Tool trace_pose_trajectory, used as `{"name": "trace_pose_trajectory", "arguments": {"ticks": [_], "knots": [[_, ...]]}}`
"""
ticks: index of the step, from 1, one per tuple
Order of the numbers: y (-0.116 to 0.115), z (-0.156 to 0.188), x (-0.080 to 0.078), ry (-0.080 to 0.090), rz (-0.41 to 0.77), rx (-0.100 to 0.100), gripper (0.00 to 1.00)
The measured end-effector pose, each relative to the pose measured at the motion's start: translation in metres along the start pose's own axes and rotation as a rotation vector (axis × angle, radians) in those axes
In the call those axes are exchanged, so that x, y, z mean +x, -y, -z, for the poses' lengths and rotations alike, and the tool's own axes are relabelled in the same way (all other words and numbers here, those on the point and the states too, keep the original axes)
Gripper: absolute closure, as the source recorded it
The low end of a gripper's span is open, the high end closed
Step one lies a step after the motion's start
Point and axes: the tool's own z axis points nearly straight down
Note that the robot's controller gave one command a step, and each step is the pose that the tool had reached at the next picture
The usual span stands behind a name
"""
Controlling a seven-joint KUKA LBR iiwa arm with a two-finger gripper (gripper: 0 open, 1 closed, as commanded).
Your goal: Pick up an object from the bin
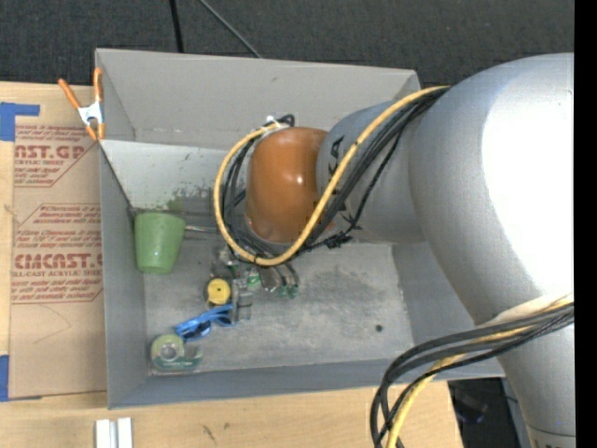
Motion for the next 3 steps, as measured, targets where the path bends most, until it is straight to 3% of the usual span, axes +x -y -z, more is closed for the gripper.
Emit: {"name": "trace_pose_trajectory", "arguments": {"ticks": [1,2,3], "knots": [[0.006,-0.002,0.019,0.011,0.269,-0.001,1.00],[0.005,0.110,0.002,0.004,0.307,0.001,1.00],[0.015,0.187,-0.021,0.002,0.640,0.001,1.00]]}}
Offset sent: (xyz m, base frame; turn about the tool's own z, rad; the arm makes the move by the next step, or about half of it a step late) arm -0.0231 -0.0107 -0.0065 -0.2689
